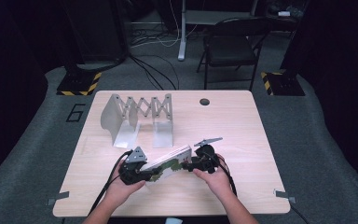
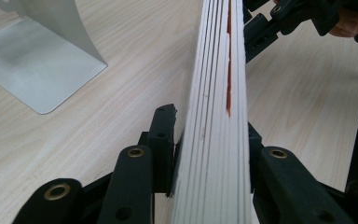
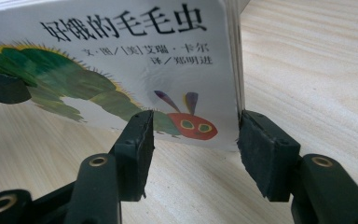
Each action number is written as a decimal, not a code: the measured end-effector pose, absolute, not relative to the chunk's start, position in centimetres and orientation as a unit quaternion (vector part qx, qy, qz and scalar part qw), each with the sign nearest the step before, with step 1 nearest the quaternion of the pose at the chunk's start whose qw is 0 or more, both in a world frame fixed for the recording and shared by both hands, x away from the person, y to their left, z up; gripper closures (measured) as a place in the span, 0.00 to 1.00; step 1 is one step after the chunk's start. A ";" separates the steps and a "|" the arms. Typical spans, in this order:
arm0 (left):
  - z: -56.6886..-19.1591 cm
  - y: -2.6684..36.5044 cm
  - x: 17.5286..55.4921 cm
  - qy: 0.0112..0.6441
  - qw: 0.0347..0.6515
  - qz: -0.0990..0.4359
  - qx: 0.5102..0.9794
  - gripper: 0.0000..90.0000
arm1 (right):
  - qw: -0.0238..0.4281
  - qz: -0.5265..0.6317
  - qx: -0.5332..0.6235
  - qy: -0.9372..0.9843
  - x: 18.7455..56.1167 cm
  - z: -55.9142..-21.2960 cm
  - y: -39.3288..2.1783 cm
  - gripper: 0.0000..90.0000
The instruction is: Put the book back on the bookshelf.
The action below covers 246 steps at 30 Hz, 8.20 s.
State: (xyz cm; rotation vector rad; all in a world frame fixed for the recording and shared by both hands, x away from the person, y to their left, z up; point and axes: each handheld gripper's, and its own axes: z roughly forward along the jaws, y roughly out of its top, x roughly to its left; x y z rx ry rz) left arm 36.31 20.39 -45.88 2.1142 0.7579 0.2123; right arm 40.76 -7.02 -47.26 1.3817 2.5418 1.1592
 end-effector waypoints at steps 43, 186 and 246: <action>-44.8 21.0 35.0 0.308 0.415 0.115 0.849 0.84 | 0.012 0.369 0.451 0.812 40.9 -47.8 -8.0 0.51; -40.4 33.1 39.9 0.505 0.401 0.256 0.720 0.84 | 0.009 0.370 0.483 0.794 41.5 -48.1 -10.4 0.51; -42.4 32.7 44.0 0.542 0.381 0.283 0.693 0.84 | 0.010 0.373 0.482 0.793 41.6 -48.2 -10.5 0.51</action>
